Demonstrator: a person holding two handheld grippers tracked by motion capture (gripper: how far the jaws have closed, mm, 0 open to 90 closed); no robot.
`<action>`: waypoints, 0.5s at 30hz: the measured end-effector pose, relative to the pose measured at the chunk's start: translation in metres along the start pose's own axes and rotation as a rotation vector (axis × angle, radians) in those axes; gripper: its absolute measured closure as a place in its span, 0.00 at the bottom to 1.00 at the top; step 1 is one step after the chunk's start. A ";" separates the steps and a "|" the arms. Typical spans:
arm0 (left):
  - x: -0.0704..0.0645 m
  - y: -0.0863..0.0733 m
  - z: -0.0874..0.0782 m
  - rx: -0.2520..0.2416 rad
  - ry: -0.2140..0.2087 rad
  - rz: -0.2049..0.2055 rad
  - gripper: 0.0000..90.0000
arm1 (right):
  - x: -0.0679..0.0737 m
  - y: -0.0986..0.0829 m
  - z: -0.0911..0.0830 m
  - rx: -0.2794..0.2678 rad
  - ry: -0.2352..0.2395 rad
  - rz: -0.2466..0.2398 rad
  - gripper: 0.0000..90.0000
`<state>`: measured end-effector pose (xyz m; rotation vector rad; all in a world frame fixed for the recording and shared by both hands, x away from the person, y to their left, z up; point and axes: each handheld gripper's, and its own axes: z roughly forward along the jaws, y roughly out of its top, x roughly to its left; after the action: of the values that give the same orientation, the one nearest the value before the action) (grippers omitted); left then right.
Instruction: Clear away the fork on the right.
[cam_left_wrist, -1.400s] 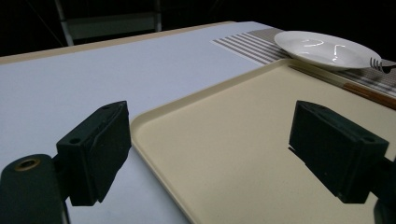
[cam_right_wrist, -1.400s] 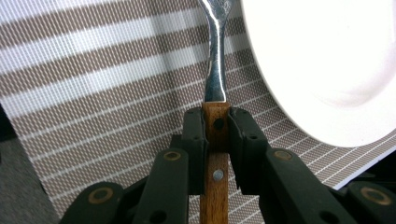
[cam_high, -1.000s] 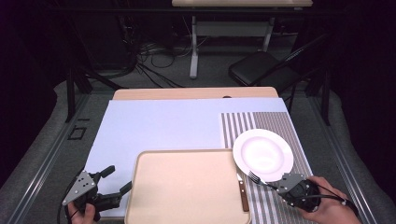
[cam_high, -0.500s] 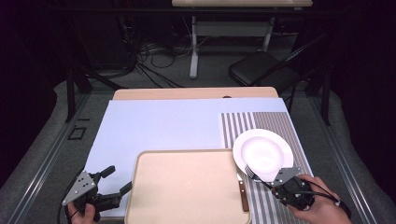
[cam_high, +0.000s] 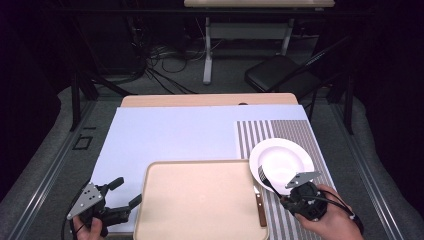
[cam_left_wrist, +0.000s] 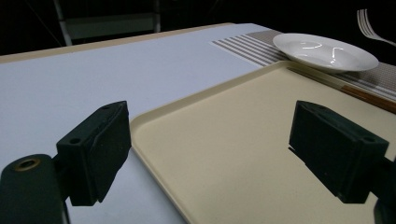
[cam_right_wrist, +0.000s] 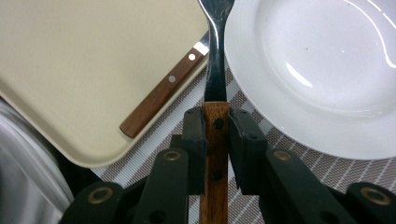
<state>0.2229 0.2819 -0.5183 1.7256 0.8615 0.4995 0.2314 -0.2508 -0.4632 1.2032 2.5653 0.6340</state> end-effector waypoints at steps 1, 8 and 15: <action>0.000 0.000 0.000 0.003 -0.003 0.001 0.15 | 0.000 0.001 0.001 -0.004 0.003 0.008 0.86; 0.001 0.000 0.001 0.001 -0.002 0.001 0.15 | 0.003 0.009 0.007 -0.020 0.062 0.129 0.86; 0.000 0.000 0.000 0.001 -0.003 0.003 0.15 | 0.008 0.014 0.011 -0.036 0.094 0.185 0.86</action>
<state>0.2235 0.2819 -0.5184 1.7284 0.8575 0.4987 0.2402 -0.2332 -0.4663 1.4425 2.5236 0.7902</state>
